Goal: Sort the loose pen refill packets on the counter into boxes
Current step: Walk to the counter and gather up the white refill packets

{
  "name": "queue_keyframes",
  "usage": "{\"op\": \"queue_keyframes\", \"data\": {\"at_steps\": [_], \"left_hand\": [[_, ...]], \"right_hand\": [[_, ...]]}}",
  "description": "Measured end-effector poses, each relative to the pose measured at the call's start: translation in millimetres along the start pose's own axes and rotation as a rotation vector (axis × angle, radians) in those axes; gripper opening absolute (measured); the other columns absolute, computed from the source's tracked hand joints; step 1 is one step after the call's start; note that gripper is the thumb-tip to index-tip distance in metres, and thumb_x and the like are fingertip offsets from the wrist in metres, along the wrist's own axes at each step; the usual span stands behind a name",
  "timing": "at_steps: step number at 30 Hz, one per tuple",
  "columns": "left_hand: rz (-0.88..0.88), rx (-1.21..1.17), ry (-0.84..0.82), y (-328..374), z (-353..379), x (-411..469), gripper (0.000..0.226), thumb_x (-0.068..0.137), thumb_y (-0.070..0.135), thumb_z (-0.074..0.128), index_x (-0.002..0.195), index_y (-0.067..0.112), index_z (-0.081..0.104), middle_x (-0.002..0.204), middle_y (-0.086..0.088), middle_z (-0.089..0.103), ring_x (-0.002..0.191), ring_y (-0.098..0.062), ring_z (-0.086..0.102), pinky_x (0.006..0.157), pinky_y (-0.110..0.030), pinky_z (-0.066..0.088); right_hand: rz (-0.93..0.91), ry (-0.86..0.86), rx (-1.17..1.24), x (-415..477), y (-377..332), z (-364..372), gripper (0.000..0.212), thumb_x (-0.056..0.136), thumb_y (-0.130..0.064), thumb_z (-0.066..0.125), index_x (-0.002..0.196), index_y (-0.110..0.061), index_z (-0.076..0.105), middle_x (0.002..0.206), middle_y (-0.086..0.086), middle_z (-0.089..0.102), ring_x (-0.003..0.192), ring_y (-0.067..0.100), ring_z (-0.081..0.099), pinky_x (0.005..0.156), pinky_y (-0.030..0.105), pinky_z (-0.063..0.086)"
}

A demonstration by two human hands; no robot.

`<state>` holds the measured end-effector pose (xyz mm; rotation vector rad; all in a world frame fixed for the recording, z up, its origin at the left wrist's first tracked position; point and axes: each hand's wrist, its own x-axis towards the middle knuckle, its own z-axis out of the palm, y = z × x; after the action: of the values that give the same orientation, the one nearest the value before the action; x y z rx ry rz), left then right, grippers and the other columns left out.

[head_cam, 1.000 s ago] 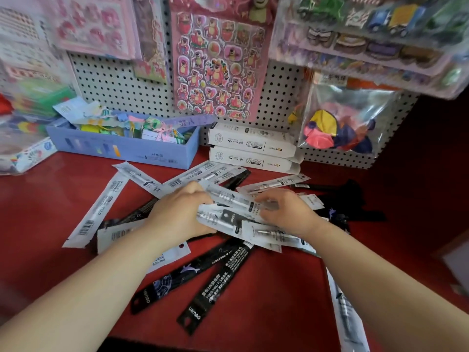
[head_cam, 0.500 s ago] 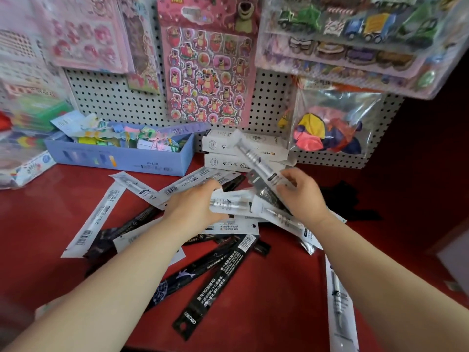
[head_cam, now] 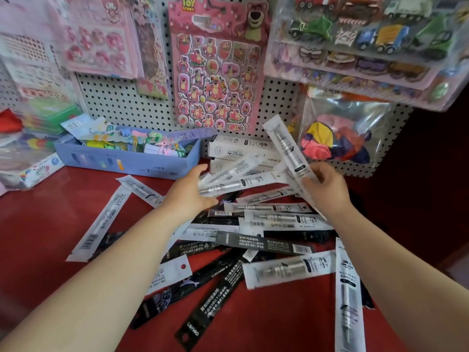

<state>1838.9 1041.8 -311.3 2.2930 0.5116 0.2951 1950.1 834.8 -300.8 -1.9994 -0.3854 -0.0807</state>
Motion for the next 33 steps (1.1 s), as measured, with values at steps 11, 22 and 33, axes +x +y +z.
{"op": "queue_keyframes", "data": {"at_steps": [11,22,33], "left_hand": [[-0.103,-0.748,0.07,24,-11,9,0.007,0.09,0.013,0.047,0.095,0.017,0.049,0.069,0.002,0.044,0.061,-0.009,0.042,0.06,-0.018,0.04],[-0.094,-0.915,-0.098,40,14,-7,0.012,0.083,0.009,0.058,0.085,0.02,0.059,0.063,0.004,0.042,0.053,-0.006,0.034,0.035,-0.009,0.029],[0.106,-0.965,-0.13,45,9,-17,0.023,0.094,0.016,0.04,0.088,0.024,0.061,0.049,0.012,0.058,0.042,0.0,0.045,0.046,-0.014,0.044]], "right_hand": [[0.192,-0.143,0.487,3,-27,8,0.014,0.087,0.0,0.053,0.09,-0.013,0.059,0.087,0.0,0.064,0.078,0.017,0.061,0.072,0.032,0.053],[0.253,-0.274,0.945,-13,-34,14,0.025,0.085,0.014,0.043,0.08,-0.009,0.053,0.058,-0.002,0.071,0.054,0.007,0.068,0.052,0.019,0.056],[0.2,-0.343,0.704,-26,-33,9,0.025,0.087,0.009,0.044,0.105,-0.005,0.055,0.092,0.005,0.064,0.08,0.018,0.062,0.067,0.024,0.057]]}}
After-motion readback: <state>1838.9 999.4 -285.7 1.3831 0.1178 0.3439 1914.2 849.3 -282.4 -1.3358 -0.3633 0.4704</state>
